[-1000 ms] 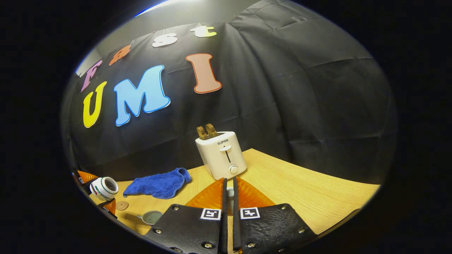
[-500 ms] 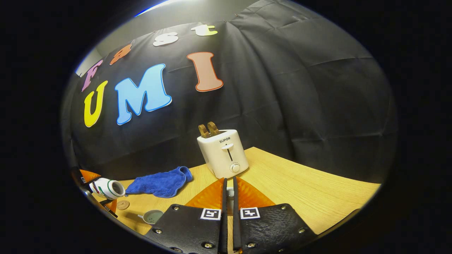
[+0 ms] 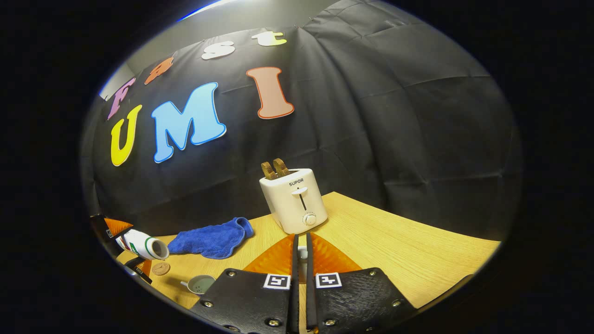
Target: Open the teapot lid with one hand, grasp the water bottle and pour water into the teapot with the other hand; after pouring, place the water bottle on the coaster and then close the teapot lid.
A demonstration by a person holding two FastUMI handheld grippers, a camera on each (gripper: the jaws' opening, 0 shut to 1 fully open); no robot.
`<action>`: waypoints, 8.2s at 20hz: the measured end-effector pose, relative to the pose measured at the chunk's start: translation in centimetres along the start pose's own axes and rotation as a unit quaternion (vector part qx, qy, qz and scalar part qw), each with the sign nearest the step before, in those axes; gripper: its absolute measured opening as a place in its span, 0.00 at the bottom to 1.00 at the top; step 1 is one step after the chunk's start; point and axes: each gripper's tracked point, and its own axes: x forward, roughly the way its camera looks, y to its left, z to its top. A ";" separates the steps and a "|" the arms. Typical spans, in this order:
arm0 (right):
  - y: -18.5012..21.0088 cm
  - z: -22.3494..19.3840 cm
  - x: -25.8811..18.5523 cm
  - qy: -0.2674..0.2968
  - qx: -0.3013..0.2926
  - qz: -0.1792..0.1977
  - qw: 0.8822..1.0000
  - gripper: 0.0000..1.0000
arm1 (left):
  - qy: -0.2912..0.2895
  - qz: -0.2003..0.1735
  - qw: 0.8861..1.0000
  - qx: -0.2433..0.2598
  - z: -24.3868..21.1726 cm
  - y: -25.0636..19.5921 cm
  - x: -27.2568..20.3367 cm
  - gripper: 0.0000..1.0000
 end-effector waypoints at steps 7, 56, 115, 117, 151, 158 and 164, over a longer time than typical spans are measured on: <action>0.2 -0.2 0.1 0.004 -0.003 0.002 1.000 0.06 | -0.008 0.016 0.999 0.029 0.5 0.7 -0.2 0.81; 0.9 -0.8 0.3 0.016 -0.012 0.019 1.000 0.06 | -0.032 0.056 0.991 0.117 2.4 2.4 -0.6 0.81; 0.6 -0.9 0.4 0.018 0.018 0.025 0.999 0.06 | -0.075 0.008 0.997 0.010 1.9 -0.1 -1.1 0.76; 0.7 -1.0 0.5 0.020 0.012 0.025 0.999 0.06 | -0.070 0.002 0.997 -0.025 1.0 -0.2 -1.1 0.76; 15.7 -5.6 -3.4 0.028 -0.156 0.242 0.957 0.06 | -0.007 -0.069 0.797 -0.601 -10.8 -3.0 -2.7 0.70; 15.4 -6.4 -2.7 0.040 -0.155 0.232 0.960 0.06 | -0.016 -0.075 0.744 -0.664 -11.9 -3.3 -2.6 0.72; 15.2 -7.1 -2.2 0.049 -0.162 0.224 0.960 0.06 | -0.010 -0.078 0.735 -0.674 -12.9 -3.8 -1.9 0.81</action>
